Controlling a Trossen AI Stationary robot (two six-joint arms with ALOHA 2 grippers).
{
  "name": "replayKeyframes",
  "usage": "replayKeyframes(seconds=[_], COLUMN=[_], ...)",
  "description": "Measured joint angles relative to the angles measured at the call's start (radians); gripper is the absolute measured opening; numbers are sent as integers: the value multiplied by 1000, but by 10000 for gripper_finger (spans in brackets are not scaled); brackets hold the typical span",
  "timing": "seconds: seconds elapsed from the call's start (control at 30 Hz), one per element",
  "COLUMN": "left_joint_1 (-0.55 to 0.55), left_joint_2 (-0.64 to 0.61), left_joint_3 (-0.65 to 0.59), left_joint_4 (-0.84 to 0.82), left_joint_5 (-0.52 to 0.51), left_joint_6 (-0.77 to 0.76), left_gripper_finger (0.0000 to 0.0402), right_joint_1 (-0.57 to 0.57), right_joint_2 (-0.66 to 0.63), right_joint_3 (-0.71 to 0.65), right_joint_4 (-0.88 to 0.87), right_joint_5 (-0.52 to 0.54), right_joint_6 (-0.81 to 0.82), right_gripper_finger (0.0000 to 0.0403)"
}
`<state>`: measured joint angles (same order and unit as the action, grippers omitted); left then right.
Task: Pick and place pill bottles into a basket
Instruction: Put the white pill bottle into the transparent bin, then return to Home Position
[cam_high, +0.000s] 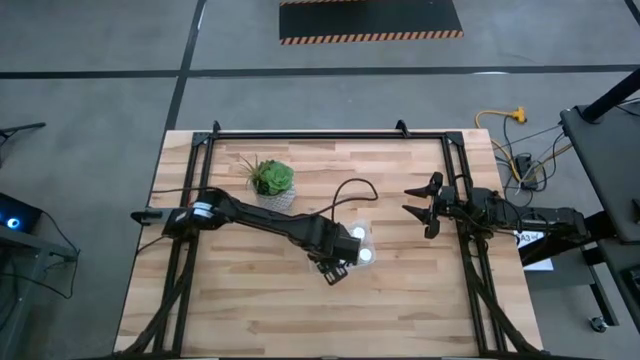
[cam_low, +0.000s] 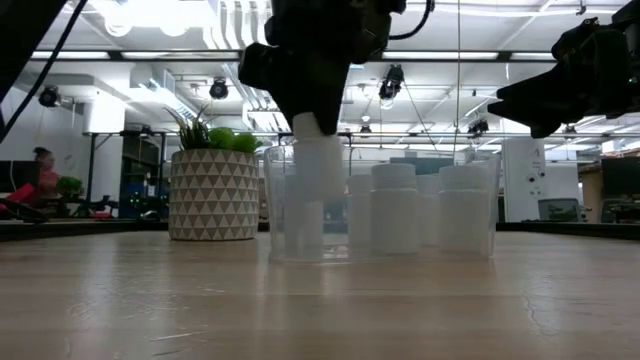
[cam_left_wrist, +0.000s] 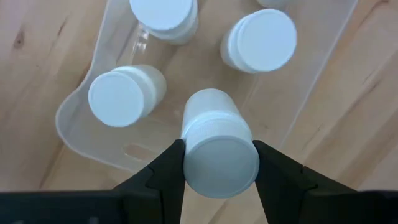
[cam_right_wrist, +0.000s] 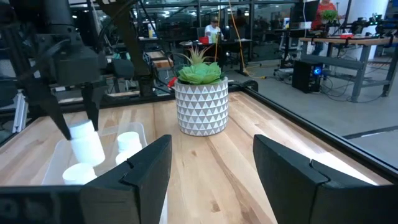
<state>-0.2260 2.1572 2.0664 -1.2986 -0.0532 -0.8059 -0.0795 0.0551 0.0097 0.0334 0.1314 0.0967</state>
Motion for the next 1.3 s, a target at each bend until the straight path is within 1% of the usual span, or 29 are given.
replayKeyframes(seconds=[0.2, 0.37, 0.6, 0.83, 1.0, 1.13, 1.2, 1.3], left_joint_1=[-3, -4, -4, -4, -4, -6, -7, -14], left_joint_2=[-2, -1, 4, 4, 4, -2, -20, -64], left_joint_3=[-59, -107, -136, -154, -143, -112, -103, -100], left_joint_4=[80, 93, 101, 119, 119, 123, 146, 223], left_joint_5=[0, 27, 44, 66, 70, 68, 55, 18], left_joint_6=[-15, -27, -27, -28, -27, -17, 17, 132], left_gripper_finger=[143, 143, 144, 197, 205, 205, 206, 206], right_joint_1=[0, 0, 0, 0, 0, 0, 0, 1], right_joint_2=[0, 0, 0, 0, 0, 0, 0, 0], right_joint_3=[0, 0, 0, 0, 0, 0, 0, 0], right_joint_4=[0, 0, 0, 0, 0, 0, 0, 0], right_joint_5=[0, 0, 0, 0, 0, 0, 0, 0], right_joint_6=[0, 0, 0, 0, 0, 0, 0, 0], right_gripper_finger=[215, 215, 215, 215, 215, 215, 215, 215])
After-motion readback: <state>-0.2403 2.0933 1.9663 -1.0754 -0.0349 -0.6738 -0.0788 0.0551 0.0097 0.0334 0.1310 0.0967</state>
